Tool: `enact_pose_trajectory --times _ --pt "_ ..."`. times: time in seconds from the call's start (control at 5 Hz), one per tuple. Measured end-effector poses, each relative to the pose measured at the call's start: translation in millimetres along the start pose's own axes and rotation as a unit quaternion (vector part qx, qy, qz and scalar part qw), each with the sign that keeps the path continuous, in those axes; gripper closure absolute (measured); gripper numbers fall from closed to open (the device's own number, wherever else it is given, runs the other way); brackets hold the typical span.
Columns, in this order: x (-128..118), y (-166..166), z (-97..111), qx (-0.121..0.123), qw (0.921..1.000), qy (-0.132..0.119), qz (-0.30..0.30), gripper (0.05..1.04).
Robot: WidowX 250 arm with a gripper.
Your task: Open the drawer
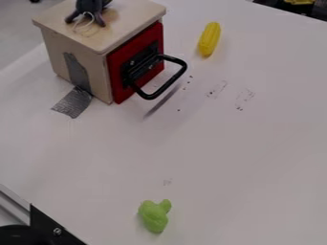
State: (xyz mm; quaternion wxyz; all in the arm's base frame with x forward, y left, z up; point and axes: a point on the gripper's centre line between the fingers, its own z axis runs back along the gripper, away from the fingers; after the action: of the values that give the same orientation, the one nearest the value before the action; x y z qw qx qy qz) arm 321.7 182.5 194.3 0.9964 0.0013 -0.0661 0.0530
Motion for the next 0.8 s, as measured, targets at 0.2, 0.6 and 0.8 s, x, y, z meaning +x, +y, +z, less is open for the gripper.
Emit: enact_pose_trajectory --times 0.2,0.6,0.8 --pt "-2.2 -0.1 -13.5 -0.009 0.9998 0.019 0.002 0.083" --pt "11.7 -51.2 -28.1 -0.02 0.9984 0.032 -0.042 0.083" --pt "19.0 -77.9 -29.2 -0.015 0.9969 0.031 -0.07 0.083"
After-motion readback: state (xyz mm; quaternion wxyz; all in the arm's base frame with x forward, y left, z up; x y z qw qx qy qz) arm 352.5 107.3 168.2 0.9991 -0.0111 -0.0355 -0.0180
